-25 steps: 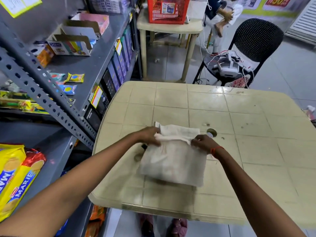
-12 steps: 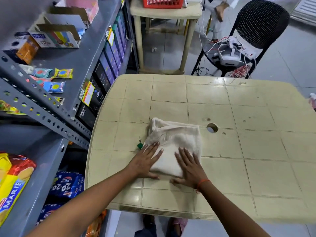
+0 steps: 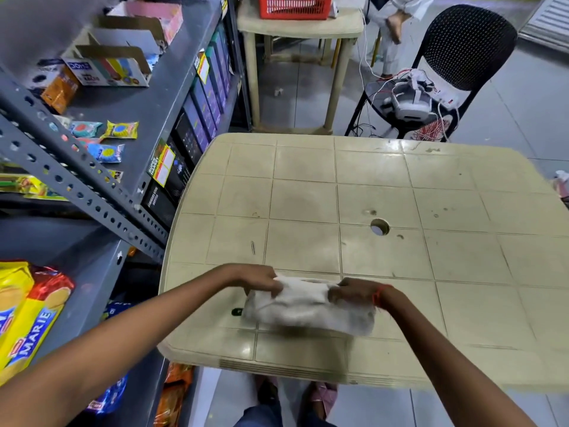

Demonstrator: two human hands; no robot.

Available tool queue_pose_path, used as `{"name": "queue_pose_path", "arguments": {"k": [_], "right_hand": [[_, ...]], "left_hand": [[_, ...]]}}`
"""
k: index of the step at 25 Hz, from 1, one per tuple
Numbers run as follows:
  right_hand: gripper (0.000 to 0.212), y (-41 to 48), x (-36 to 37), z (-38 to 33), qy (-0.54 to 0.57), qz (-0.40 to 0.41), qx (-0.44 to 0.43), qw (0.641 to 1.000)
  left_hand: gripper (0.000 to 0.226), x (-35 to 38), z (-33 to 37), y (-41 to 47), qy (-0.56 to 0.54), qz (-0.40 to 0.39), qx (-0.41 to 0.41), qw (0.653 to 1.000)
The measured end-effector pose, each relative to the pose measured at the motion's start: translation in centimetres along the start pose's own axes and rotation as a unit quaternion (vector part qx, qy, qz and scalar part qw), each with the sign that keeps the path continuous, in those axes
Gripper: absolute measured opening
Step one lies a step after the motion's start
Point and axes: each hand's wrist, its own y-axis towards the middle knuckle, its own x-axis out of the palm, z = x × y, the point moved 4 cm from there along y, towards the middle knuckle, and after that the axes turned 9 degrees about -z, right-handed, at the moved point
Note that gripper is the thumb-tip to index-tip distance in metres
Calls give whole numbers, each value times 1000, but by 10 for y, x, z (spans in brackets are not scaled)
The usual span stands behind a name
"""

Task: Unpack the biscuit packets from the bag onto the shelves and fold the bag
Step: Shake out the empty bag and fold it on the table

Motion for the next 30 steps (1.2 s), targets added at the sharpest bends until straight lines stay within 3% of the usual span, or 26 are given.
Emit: {"name": "queue_pose_path", "arguments": {"k": [3, 5, 7, 8, 9, 10, 12, 14, 18, 22, 25, 30], "right_hand": [[27, 11, -22, 1, -3, 39, 36, 999], [37, 20, -32, 5, -52, 149, 102, 982], [47, 26, -24, -1, -135, 320, 102, 932], [48, 30, -10, -7, -155, 394, 49, 905], [52, 34, 10, -12, -165, 430, -9, 888], [57, 38, 33, -12, -177, 435, -57, 881], [67, 53, 71, -1, -201, 382, -87, 898], [68, 69, 85, 15, -215, 351, -48, 910], [69, 93, 79, 6, -198, 345, -10, 917], [69, 123, 84, -57, -215, 307, -34, 926], [69, 139, 96, -119, -223, 274, -69, 933], [67, 133, 101, -135, -271, 234, -32, 933]], "left_hand": [[39, -20, -6, -2, -28, 46, -53, 997], [37, -30, -10, 1, 5, 184, -55, 981], [37, -23, -11, 1, 105, 387, -43, 915], [41, -8, -7, 2, 183, 455, -16, 871], [46, 13, -4, 7, 254, 468, 22, 846], [53, 38, -6, 16, 325, 446, 49, 832], [70, 73, -22, 32, 392, 374, 55, 839], [84, 74, -38, 42, 365, 322, 18, 873], [93, 58, -52, 43, 352, 289, -43, 889], [95, 41, -109, 12, 323, 310, -108, 888], [75, 31, -161, -17, 256, 299, -155, 906], [68, 30, -162, -28, 260, 237, -211, 912]]}}
